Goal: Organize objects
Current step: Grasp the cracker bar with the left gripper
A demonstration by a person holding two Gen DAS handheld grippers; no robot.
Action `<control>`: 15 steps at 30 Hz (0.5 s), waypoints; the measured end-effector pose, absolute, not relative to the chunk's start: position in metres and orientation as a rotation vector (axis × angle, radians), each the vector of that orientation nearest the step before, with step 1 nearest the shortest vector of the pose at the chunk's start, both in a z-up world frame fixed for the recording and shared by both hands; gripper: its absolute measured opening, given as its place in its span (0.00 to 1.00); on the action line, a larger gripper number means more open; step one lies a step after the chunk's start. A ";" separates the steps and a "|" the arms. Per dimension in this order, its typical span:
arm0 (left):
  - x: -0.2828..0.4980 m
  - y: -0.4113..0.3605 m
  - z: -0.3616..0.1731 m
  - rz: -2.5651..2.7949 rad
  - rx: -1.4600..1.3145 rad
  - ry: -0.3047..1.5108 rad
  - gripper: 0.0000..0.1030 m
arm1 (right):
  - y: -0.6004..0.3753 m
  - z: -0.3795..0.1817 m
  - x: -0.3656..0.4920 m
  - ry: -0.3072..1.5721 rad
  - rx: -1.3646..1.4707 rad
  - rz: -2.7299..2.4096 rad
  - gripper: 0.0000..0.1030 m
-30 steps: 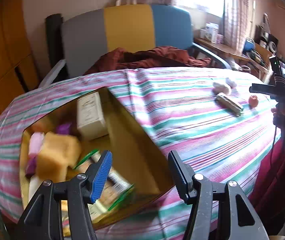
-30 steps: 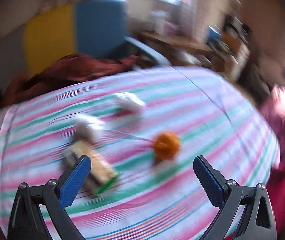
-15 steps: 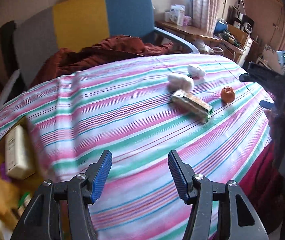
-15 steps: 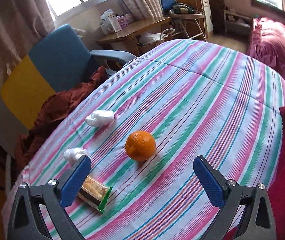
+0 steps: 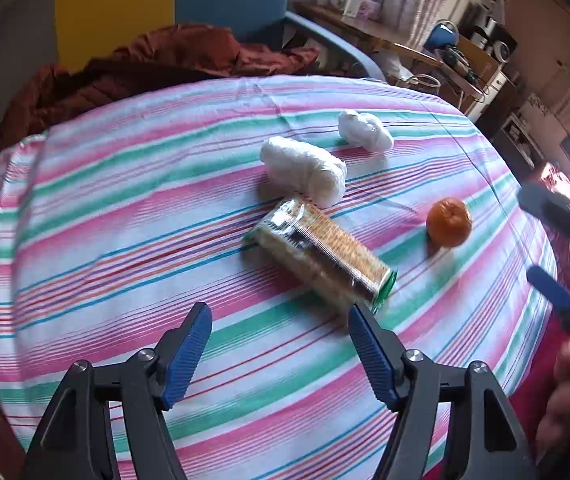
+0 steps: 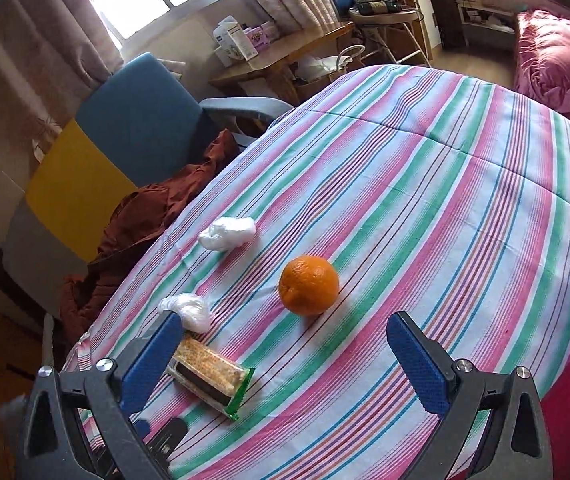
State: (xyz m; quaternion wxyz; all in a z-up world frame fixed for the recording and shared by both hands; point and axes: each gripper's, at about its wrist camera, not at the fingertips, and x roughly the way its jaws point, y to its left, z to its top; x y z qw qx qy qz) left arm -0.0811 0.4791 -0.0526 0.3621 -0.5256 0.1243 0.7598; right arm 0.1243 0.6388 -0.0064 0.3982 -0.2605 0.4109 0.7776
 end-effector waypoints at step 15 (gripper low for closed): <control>-0.102 0.548 -0.085 2.062 -1.372 0.375 0.79 | 0.639 -0.009 0.119 1.041 -0.678 1.998 1.00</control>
